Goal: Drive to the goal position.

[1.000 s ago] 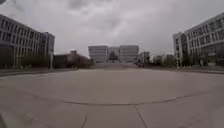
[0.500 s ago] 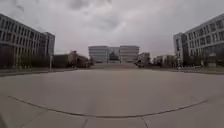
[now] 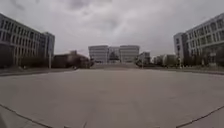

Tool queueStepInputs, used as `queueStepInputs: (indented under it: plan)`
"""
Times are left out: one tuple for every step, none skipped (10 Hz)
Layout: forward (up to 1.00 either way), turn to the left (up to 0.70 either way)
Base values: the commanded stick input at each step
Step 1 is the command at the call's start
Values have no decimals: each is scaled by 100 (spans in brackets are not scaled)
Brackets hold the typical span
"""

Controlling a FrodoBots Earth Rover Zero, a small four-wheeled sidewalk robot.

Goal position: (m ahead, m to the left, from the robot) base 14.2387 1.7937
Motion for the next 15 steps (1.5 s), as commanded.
queueStepInputs:
  plan:
    - [70,-1]
    - [70,-1]
    - [70,-1]
    - [70,-1]
    - [70,-1]
    - [70,-1]
    - [70,-1]
    - [70,-1]
    - [70,-1]
    - [70,-1]
    - [70,-1]
    - [70,-1]
    - [70,-1]
    - [70,-1]
    - [70,-1]
